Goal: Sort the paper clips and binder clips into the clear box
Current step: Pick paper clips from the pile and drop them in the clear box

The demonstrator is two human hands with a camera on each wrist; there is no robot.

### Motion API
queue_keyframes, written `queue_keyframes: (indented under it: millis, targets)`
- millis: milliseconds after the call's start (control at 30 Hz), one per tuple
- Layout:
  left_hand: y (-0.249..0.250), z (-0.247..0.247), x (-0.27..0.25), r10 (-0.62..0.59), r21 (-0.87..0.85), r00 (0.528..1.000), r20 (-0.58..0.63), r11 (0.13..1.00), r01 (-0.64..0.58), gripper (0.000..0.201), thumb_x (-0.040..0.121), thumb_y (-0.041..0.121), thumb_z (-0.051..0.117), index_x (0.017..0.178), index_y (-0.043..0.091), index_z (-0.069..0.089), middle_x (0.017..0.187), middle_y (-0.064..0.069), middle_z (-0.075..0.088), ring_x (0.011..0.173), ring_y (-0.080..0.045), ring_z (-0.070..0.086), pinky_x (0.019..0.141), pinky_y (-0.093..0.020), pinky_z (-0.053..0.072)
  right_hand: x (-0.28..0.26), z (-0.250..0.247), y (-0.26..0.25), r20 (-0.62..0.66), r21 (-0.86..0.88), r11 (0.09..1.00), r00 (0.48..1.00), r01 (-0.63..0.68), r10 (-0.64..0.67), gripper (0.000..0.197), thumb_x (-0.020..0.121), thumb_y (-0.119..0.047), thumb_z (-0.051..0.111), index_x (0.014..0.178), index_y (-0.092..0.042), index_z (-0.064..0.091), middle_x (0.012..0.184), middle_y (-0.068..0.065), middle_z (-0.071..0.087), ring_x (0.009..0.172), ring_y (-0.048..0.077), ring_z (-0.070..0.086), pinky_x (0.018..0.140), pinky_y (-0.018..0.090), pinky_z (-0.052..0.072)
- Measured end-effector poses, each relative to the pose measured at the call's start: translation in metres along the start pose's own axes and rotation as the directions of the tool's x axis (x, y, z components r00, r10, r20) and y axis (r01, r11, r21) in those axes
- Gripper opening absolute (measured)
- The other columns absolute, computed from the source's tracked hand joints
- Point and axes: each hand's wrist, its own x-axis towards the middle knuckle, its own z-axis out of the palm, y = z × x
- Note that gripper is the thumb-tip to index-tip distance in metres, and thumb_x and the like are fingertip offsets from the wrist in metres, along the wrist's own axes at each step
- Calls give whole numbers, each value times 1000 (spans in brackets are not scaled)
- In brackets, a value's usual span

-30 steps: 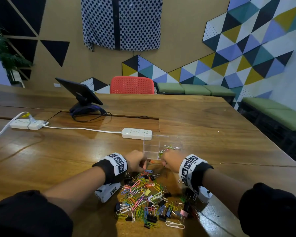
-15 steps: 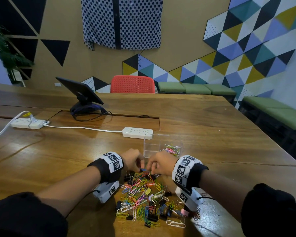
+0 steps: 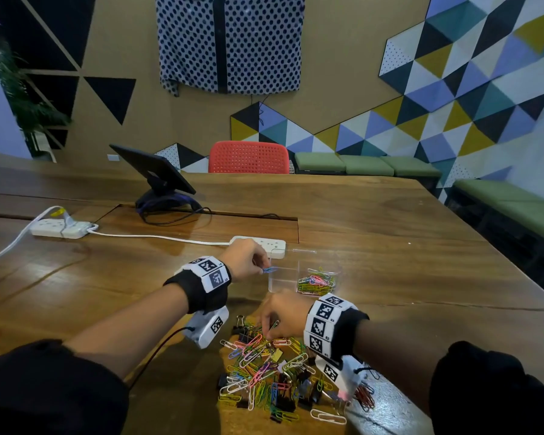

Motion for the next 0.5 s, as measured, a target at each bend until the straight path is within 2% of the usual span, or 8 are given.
queue_keyframes:
  millis: [100,167,233,300,367,400,500]
  targets:
    - [9,-1,8,42,-18,998,-49,999,-43,15,77,1,70,90,7,73,93,-6,73,84,-13,66,80,-21,51,-3,-1,-2,0,18,1000,1000,-14,14,9,77,-16,73,83,-10,75,92,4,73,85,17,66,75,23,48]
    - [16,-1,14,72,-29,995,-74,997,-74,15,77,0,69,90,7,72,93,-6,73,80,-8,62,76,-16,48,-8,-1,-1,5,41,999,1000,-26,26,11,77,-14,73,85,-8,75,91,6,74,78,13,65,65,12,43]
    - [25,-2,20,98,-41,992,-83,994,-101,14,78,1,69,91,7,71,93,-6,72,80,-9,62,77,-19,50,-13,-2,2,4,70,997,999,-35,35,12,76,-13,74,86,-6,75,90,7,74,71,8,59,58,5,37]
    - [34,-2,27,116,-32,990,-80,992,-119,14,79,2,69,91,8,71,93,-5,72,82,-12,64,80,-23,52,-17,-4,7,-11,105,994,999,-43,44,12,75,-13,75,83,-5,75,88,8,74,71,11,62,62,10,44]
    - [41,0,33,128,-22,989,-73,991,-129,15,79,2,68,92,8,71,93,-5,72,83,-12,64,79,-22,51,-22,-7,13,-27,146,988,998,-58,63,10,74,-12,76,81,-5,74,87,9,74,78,17,67,73,22,52]
    - [44,1,36,133,-21,989,-72,991,-134,15,79,2,68,92,8,71,93,-5,72,83,-11,63,79,-22,50,-25,-8,16,-42,168,983,996,-70,78,10,73,-12,77,79,-5,74,86,9,74,78,17,67,75,22,52]
    - [52,7,44,141,-19,988,-59,990,-143,15,78,2,68,91,8,71,93,-7,72,86,-16,65,79,-24,50,-35,-12,27,-78,245,962,987,-120,142,11,71,-12,79,78,-6,72,85,9,74,68,7,62,71,13,48]
